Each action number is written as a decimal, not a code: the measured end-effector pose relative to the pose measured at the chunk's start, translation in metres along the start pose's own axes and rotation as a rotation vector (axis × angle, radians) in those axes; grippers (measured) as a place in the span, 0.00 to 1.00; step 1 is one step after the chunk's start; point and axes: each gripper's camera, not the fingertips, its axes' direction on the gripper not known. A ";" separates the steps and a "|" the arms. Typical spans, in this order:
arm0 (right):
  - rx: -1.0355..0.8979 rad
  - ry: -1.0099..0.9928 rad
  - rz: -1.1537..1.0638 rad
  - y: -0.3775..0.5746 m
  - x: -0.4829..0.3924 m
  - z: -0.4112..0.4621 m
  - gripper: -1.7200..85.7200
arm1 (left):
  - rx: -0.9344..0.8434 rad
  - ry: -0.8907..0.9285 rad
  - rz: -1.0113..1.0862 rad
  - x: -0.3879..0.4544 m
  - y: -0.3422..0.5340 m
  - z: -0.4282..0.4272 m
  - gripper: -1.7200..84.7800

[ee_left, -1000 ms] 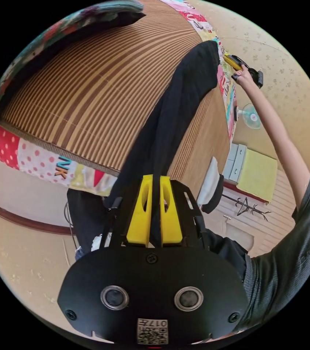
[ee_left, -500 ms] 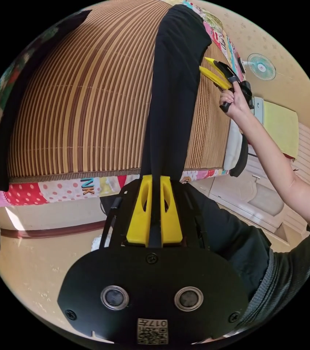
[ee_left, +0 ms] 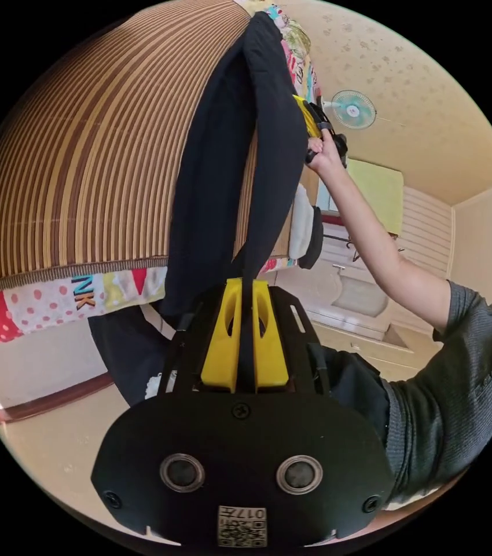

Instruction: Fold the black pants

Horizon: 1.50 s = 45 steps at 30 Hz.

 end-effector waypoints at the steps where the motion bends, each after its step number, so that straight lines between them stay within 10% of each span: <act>1: -0.047 0.007 -0.009 0.001 0.003 0.008 0.09 | -0.002 -0.048 -0.056 -0.007 -0.002 0.004 0.05; 8: -0.110 -0.179 0.033 0.087 0.031 0.036 0.10 | -0.007 -0.007 -0.181 -0.025 -0.007 0.018 0.06; 13: -0.527 -0.172 -0.016 0.195 0.014 0.089 0.05 | -0.062 -0.088 -0.162 -0.002 0.001 0.018 0.07; 17: -0.727 0.117 -0.074 0.267 0.000 0.104 0.05 | -0.191 -0.288 -0.148 0.017 0.005 0.017 0.08; 23: -0.322 0.043 0.083 0.223 0.024 0.040 0.13 | -0.244 -0.525 0.015 0.060 -0.005 -0.002 0.10; 30: -0.073 0.055 0.163 0.148 0.054 0.017 0.19 | 0.033 -0.260 0.068 0.075 -0.073 -0.030 0.11; 45: -0.100 -0.280 0.141 0.110 0.085 0.024 0.10 | 0.019 0.061 -0.044 0.054 -0.185 -0.012 0.10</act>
